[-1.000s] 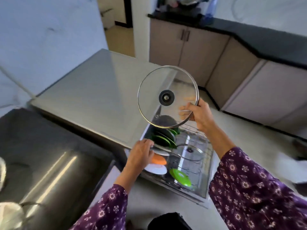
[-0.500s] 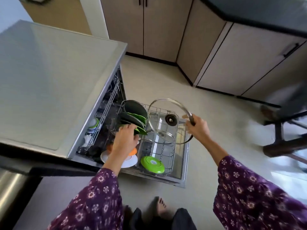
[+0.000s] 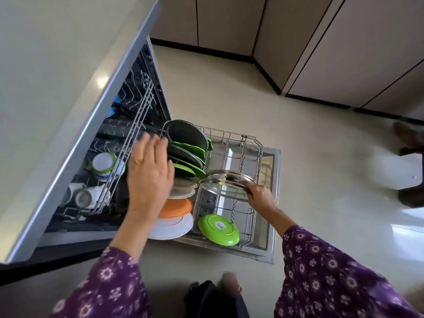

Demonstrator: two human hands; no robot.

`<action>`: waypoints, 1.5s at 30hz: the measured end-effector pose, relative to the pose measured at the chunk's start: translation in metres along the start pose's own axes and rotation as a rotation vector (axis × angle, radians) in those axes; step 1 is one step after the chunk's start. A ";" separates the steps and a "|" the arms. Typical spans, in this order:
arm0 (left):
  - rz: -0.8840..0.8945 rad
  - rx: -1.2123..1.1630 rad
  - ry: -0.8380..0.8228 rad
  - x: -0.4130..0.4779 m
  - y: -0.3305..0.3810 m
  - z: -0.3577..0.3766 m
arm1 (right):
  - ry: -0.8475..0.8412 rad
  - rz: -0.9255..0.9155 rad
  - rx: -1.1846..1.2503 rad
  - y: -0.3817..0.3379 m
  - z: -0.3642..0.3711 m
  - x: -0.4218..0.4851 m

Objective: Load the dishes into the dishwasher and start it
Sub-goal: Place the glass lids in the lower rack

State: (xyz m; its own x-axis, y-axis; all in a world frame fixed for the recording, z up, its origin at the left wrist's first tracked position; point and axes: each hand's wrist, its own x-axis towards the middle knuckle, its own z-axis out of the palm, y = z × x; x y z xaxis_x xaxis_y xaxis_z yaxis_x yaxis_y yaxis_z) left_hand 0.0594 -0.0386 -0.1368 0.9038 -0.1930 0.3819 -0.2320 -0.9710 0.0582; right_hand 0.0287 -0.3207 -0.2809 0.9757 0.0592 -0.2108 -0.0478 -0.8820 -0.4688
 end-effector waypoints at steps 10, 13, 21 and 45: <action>-0.221 0.238 0.083 0.057 -0.059 -0.033 | 0.025 0.026 0.003 0.020 0.048 0.017; -0.210 0.261 0.121 0.054 -0.060 -0.027 | 0.025 0.028 0.013 0.023 0.061 0.024; -0.171 0.400 0.252 0.053 -0.067 -0.008 | 0.014 -0.029 0.002 0.016 0.091 0.037; -0.021 0.638 0.498 0.057 -0.076 0.013 | 0.111 -0.203 -0.039 0.056 0.083 0.018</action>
State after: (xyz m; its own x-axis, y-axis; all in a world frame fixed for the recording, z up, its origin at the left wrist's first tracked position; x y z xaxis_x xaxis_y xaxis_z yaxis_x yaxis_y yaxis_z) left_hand 0.1335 0.0226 -0.1317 0.6043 -0.2348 0.7614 0.1691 -0.8960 -0.4105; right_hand 0.0261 -0.3307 -0.3820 0.9822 0.1869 -0.0191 0.1576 -0.8747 -0.4583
